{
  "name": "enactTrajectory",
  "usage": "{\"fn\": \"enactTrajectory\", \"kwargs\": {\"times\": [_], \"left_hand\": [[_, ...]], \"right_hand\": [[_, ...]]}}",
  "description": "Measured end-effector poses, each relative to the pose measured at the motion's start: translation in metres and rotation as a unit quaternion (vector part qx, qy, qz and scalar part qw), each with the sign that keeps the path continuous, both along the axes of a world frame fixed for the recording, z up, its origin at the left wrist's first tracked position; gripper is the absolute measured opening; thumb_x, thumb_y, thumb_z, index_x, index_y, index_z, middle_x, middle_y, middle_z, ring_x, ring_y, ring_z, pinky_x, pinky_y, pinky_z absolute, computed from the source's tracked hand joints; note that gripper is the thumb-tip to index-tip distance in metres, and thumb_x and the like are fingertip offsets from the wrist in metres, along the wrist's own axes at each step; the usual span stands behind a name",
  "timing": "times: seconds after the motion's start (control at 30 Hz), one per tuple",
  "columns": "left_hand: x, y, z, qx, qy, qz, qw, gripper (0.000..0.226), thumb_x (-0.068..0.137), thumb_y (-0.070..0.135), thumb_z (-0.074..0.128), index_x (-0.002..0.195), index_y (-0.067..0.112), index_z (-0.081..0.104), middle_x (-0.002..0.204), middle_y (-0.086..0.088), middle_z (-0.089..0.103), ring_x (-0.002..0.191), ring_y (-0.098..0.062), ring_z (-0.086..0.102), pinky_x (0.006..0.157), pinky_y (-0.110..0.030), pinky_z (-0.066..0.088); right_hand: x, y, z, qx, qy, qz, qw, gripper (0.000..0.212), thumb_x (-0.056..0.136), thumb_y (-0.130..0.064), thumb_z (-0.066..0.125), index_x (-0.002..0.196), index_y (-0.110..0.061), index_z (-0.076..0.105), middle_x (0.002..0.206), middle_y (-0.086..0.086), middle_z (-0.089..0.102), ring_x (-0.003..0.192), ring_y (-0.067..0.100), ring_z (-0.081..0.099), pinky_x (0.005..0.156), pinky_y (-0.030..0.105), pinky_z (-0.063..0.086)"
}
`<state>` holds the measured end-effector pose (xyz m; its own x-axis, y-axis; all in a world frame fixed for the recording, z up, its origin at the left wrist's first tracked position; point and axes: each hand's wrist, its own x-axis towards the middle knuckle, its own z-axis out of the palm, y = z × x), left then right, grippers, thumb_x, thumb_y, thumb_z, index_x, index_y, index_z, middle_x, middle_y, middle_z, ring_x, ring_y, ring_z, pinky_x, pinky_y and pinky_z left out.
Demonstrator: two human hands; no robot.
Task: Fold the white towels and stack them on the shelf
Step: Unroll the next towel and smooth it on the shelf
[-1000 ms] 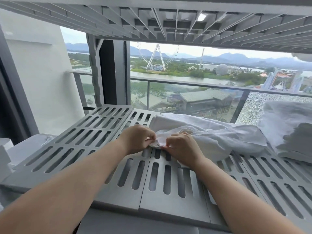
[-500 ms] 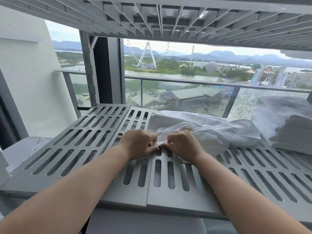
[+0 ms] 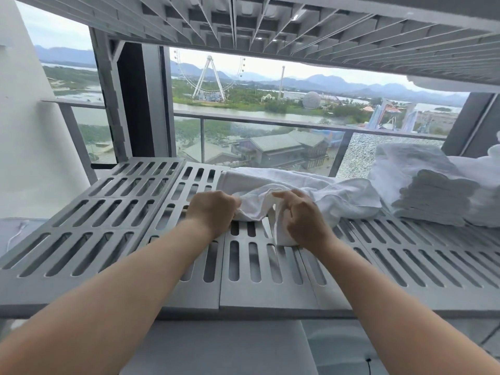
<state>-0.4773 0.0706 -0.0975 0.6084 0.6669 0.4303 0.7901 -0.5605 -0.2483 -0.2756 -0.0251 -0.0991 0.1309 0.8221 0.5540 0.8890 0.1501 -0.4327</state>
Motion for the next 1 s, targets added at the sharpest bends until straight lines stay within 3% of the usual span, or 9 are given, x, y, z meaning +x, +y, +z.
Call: {"fn": "enactTrajectory", "kwargs": {"times": [0.13, 0.23, 0.3, 0.47, 0.53, 0.63, 0.8, 0.9, 1.0], "left_hand": [[-0.008, -0.010, 0.002, 0.021, 0.046, 0.046, 0.998, 0.024, 0.097, 0.013, 0.056, 0.116, 0.025, 0.066, 0.083, -0.001, 0.070, 0.075, -0.024, 0.069, 0.060, -0.032, 0.053], [-0.004, -0.019, 0.005, 0.020, 0.050, 0.097, 0.994, 0.037, 0.094, 0.002, 0.051, 0.120, 0.021, 0.067, 0.091, -0.002, 0.070, 0.081, -0.025, 0.070, 0.061, -0.032, 0.052], [0.002, -0.028, 0.007, 0.010, 0.068, 0.121, 0.990, 0.034, 0.091, 0.000, 0.049, 0.113, 0.016, 0.070, 0.093, -0.003, 0.070, 0.083, -0.025, 0.069, 0.062, -0.033, 0.051], [0.025, -0.050, 0.007, 0.019, 0.059, 0.157, 0.986, 0.029, 0.088, 0.002, 0.047, 0.096, 0.015, 0.071, 0.087, -0.002, 0.070, 0.076, -0.023, 0.066, 0.058, -0.031, 0.043], [0.040, -0.057, 0.004, 0.023, 0.020, 0.152, 0.988, 0.033, 0.091, 0.006, 0.036, 0.101, 0.014, 0.066, 0.091, -0.003, 0.067, 0.073, -0.023, 0.062, 0.057, -0.032, 0.041], [0.062, -0.067, -0.004, 0.024, -0.018, 0.145, 0.989, 0.034, 0.095, 0.013, 0.027, 0.108, 0.014, 0.058, 0.105, -0.006, 0.065, 0.082, -0.026, 0.066, 0.057, -0.033, 0.042], [0.083, -0.075, -0.015, 0.003, 0.040, 0.178, 0.983, 0.040, 0.100, 0.010, 0.021, 0.122, 0.012, 0.054, 0.124, -0.011, 0.061, 0.097, -0.028, 0.067, 0.064, -0.036, 0.048], [0.087, -0.071, -0.015, -0.001, 0.079, 0.163, 0.983, 0.031, 0.102, 0.013, 0.033, 0.117, 0.015, 0.061, 0.113, -0.003, 0.069, 0.095, -0.026, 0.071, 0.068, -0.036, 0.052], [0.091, -0.057, -0.006, 0.022, 0.112, 0.150, 0.982, 0.022, 0.097, 0.017, 0.049, 0.100, 0.017, 0.071, 0.098, 0.001, 0.072, 0.085, -0.025, 0.072, 0.061, -0.033, 0.050]], "right_hand": [[0.026, -0.027, 0.011, 0.015, -0.064, -0.015, 0.998, 0.039, 0.086, -0.004, 0.051, 0.120, -0.008, 0.071, 0.109, 0.008, 0.072, 0.099, 0.026, 0.067, 0.094, 0.039, 0.052], [0.043, -0.048, 0.011, 0.001, -0.134, -0.052, 0.990, 0.020, 0.087, -0.008, 0.062, 0.098, -0.015, 0.077, 0.085, 0.008, 0.076, 0.079, 0.030, 0.070, 0.075, 0.036, 0.056], [0.055, -0.064, 0.008, -0.047, -0.180, -0.084, 0.979, 0.014, 0.090, -0.019, 0.061, 0.085, -0.020, 0.074, 0.074, 0.006, 0.072, 0.073, 0.030, 0.067, 0.066, 0.036, 0.055], [0.093, -0.095, 0.000, -0.067, -0.253, -0.148, 0.954, 0.012, 0.095, -0.022, 0.054, 0.092, -0.024, 0.064, 0.072, 0.001, 0.070, 0.068, 0.027, 0.069, 0.055, 0.029, 0.048], [0.110, -0.103, 0.000, -0.090, -0.259, -0.175, 0.946, 0.011, 0.095, -0.019, 0.052, 0.094, -0.023, 0.063, 0.077, 0.002, 0.071, 0.072, 0.028, 0.070, 0.055, 0.028, 0.042], [0.130, -0.111, -0.004, -0.141, -0.276, -0.189, 0.932, 0.014, 0.093, -0.018, 0.053, 0.095, -0.021, 0.066, 0.088, 0.003, 0.073, 0.083, 0.027, 0.072, 0.063, 0.030, 0.051], [0.147, -0.107, -0.014, -0.118, -0.277, -0.133, 0.944, 0.018, 0.096, -0.015, 0.048, 0.096, -0.020, 0.065, 0.092, 0.005, 0.071, 0.083, 0.029, 0.070, 0.066, 0.033, 0.052], [0.149, -0.088, -0.017, -0.118, -0.270, -0.113, 0.949, 0.019, 0.096, -0.013, 0.047, 0.098, -0.019, 0.066, 0.094, 0.007, 0.071, 0.083, 0.029, 0.070, 0.067, 0.034, 0.053], [0.154, -0.057, -0.018, -0.134, -0.265, -0.113, 0.948, 0.024, 0.094, -0.010, 0.047, 0.105, -0.018, 0.067, 0.103, 0.008, 0.070, 0.093, 0.029, 0.070, 0.074, 0.037, 0.057]]}}
